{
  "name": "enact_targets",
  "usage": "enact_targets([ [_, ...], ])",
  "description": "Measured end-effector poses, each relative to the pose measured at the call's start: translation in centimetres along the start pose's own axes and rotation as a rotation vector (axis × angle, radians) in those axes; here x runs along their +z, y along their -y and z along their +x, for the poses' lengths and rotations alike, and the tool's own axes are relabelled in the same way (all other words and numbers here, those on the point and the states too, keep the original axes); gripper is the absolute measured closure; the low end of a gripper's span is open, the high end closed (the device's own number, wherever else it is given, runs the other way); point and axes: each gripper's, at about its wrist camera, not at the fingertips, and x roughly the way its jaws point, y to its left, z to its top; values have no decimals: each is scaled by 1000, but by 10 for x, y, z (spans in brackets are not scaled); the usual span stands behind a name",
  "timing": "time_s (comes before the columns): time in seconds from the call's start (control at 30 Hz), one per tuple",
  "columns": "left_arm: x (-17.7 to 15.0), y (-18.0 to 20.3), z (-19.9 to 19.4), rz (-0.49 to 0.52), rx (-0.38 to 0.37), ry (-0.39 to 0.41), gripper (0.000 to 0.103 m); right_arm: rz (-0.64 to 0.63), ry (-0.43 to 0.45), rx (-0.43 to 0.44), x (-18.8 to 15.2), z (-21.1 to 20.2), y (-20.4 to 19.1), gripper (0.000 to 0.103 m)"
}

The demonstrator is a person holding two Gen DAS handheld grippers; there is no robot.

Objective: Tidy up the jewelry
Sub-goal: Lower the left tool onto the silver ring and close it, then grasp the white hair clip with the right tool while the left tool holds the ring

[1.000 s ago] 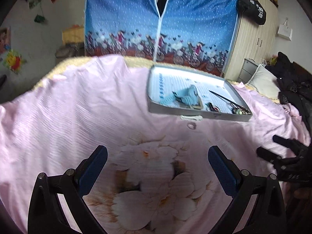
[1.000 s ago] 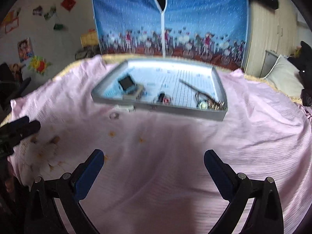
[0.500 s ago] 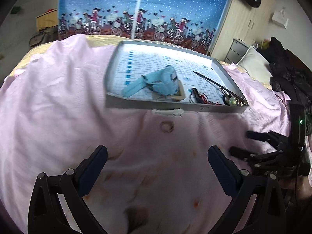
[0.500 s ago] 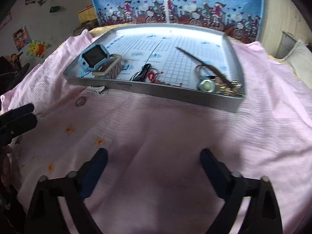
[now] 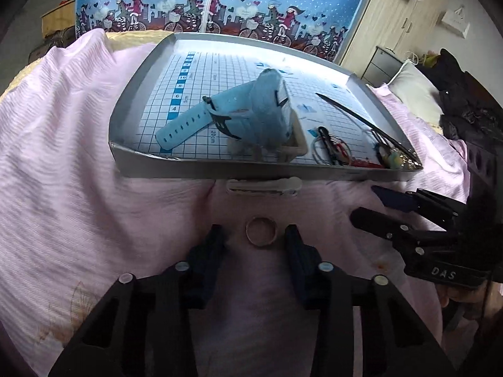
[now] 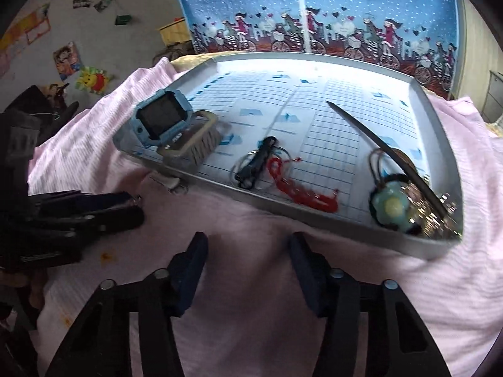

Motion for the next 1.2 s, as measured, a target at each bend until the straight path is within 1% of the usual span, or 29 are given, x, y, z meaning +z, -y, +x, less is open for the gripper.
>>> enact_targets([
  [0.03, 1, -1, 1, -7, 2, 1, 74, -7, 2, 5, 1, 1, -2, 54],
  [0.1, 2, -5, 2, -26, 12, 7, 82, -22, 8, 15, 2, 3, -6, 54],
  [0.17, 2, -8, 1, -44, 20, 19, 86, -47, 9, 28, 2, 4, -13, 54],
  [0.23, 0, -11, -1, -59, 27, 35, 86, -77, 4, 32, 2, 6, -21, 56],
  [0.3, -2, -16, -6, -87, 39, 61, 86, -98, -3, 50, 3, 9, -28, 60],
  [0.33, -4, -20, -9, -111, 44, 78, 86, -111, -11, 55, 3, 11, -33, 62],
  [0.5, -12, -45, -22, -269, 54, 140, 86, -134, -16, 53, 7, 20, -43, 62],
  [0.57, -14, -52, -25, -317, 61, 157, 86, -118, -14, 59, 10, 23, -41, 62],
  [0.73, -12, -57, -28, -365, 100, 161, 86, -64, 0, 94, 19, 26, -41, 62],
  [0.83, -13, -62, -30, -396, 106, 162, 86, -44, -8, 95, 24, 33, -46, 62],
  [0.93, -13, -60, -30, -395, 114, 159, 86, 0, -3, 112, 29, 36, -45, 62],
  [1.1, -13, -58, -26, -387, 102, 140, 86, 147, -7, 192, 31, 40, -30, 62],
  [1.2, -13, -56, -24, -373, 102, 128, 86, 236, -10, 224, 32, 42, -21, 62],
])
